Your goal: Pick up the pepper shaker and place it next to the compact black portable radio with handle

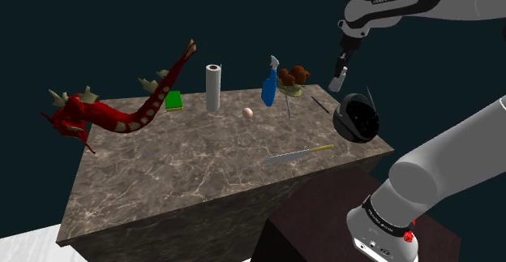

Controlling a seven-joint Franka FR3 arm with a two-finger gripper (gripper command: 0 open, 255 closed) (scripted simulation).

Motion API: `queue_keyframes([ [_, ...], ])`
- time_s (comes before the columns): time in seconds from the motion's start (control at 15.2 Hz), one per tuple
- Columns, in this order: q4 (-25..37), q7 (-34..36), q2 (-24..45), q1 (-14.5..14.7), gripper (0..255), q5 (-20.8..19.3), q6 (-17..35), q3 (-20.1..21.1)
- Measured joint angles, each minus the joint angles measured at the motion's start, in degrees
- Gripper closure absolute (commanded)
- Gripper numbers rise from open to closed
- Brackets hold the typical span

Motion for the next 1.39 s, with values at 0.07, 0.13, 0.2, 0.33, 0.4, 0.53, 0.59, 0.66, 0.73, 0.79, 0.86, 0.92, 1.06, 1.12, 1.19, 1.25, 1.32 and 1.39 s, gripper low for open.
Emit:
queue_keyframes([
  [0.07,-0.5,0.0,0.3,0.0,255,0.0,0.7,-0.1],
  [0.13,-1.1,0.0,0.5,-0.1,255,0.0,1.6,-0.2],
  [0.2,-1.8,0.0,0.7,-0.1,255,0.0,2.5,-0.2],
  [0.33,-3.0,0.1,1.1,-0.1,255,0.0,4.0,-0.3],
  [0.4,-3.7,0.2,1.3,-0.1,255,-0.1,4.9,-0.3],
  [0.53,-5.0,0.2,1.5,-0.2,255,-0.1,6.5,-0.5],
  [0.59,-5.5,0.2,1.8,-0.2,255,-0.1,7.2,-0.5],
  [0.66,-5.8,0.3,2.2,-0.2,255,-0.1,8.0,-0.5],
  [0.73,-6.3,0.4,2.4,-0.2,255,-0.1,8.6,-0.6],
  [0.79,-6.9,0.4,2.7,-0.2,255,-0.1,9.5,-0.6],
  [0.86,-7.3,0.4,3.0,-0.2,255,-0.1,10.2,-0.7],
  [0.92,-7.6,0.4,3.6,-0.2,255,0.0,11.1,-0.7],
  [1.06,-8.8,0.6,3.9,-0.2,255,0.0,12.6,-0.8],
  [1.12,-9.0,0.5,4.5,-0.2,255,0.1,13.4,-0.9],
  [1.19,-9.4,0.5,5.1,-0.3,255,0.1,14.4,-1.0],
  [1.25,-9.9,0.5,5.4,-0.3,255,0.1,15.2,-1.0],
  [1.32,-10.2,0.5,5.9,-0.3,255,0.2,15.9,-1.0],
  [1.39,-10.5,0.5,6.2,-0.3,255,0.2,16.6,-1.1],
])
